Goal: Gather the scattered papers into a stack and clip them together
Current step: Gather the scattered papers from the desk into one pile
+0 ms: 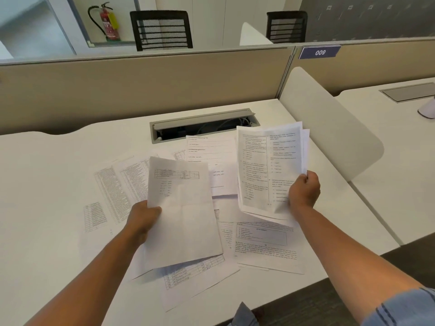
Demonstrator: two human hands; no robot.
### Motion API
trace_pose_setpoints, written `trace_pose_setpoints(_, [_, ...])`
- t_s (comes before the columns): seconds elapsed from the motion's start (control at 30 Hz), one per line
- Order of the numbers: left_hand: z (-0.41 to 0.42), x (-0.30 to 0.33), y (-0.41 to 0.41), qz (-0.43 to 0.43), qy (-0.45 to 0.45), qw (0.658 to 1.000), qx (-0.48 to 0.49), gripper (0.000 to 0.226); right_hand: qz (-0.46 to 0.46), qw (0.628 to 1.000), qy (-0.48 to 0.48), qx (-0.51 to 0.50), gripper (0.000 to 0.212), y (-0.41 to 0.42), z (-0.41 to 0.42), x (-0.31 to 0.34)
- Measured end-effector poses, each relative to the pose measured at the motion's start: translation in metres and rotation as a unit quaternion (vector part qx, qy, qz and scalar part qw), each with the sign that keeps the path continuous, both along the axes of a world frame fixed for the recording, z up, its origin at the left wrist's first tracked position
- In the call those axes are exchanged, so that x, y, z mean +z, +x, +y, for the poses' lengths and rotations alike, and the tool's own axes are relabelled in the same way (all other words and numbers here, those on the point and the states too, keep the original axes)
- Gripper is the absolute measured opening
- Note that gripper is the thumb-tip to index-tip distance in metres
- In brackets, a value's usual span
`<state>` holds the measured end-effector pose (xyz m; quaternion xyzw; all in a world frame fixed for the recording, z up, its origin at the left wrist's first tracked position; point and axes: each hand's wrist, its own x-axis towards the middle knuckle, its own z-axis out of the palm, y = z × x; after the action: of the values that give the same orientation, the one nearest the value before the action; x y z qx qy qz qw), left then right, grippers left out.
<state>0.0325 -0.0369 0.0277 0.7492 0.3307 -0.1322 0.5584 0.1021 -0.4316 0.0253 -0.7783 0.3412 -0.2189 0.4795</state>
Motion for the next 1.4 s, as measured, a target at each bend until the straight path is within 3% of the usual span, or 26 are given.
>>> trace_pose_setpoints(0.23, [0.001, 0.001, -0.001, -0.007, -0.024, 1.000, 0.006, 0.020, -0.031, 0.995, 0.064, 0.071, 0.020, 0.002, 0.022, 0.002])
trace_pose_setpoints(0.5, [-0.002, 0.015, -0.004, -0.038, -0.093, 0.995, -0.025, 0.021, 0.044, 0.963, 0.094, 0.247, 0.019, -0.005, 0.092, 0.004])
trace_pose_setpoints(0.67, [0.001, 0.027, -0.007, -0.074, -0.154, 0.985, -0.035, 0.021, 0.071, 0.940, 0.126, 0.308, 0.026, -0.011, 0.132, 0.016])
trace_pose_setpoints(0.77, [0.005, 0.032, -0.011, -0.095, -0.160, 0.982, -0.025, 0.022, 0.092, 0.922, 0.166, 0.339, 0.012, -0.013, 0.147, 0.025])
trace_pose_setpoints(0.8, [0.007, 0.034, -0.013, -0.097, -0.160, 0.982, -0.014, 0.024, 0.096, 0.914, 0.184, 0.349, 0.008, -0.014, 0.151, 0.027])
trace_pose_setpoints(0.97, [0.011, 0.041, -0.019, -0.134, -0.167, 0.975, 0.057, 0.033, 0.115, 0.873, 0.239, 0.410, 0.034, -0.015, 0.165, 0.031])
trace_pose_setpoints(1.07, [0.007, 0.050, -0.025, -0.172, -0.204, 0.959, 0.092, 0.063, 0.103, 0.859, 0.251, 0.433, 0.034, -0.019, 0.177, 0.032])
trace_pose_setpoints(1.2, [0.004, 0.058, -0.028, -0.262, -0.104, 0.954, 0.101, 0.069, 0.047, 0.853, 0.272, 0.443, 0.025, -0.022, 0.189, 0.043])
trace_pose_setpoints(1.4, [0.005, 0.068, -0.025, -0.370, -0.078, 0.913, 0.155, 0.071, -0.012, 0.839, 0.253, 0.481, 0.026, -0.021, 0.205, 0.056])
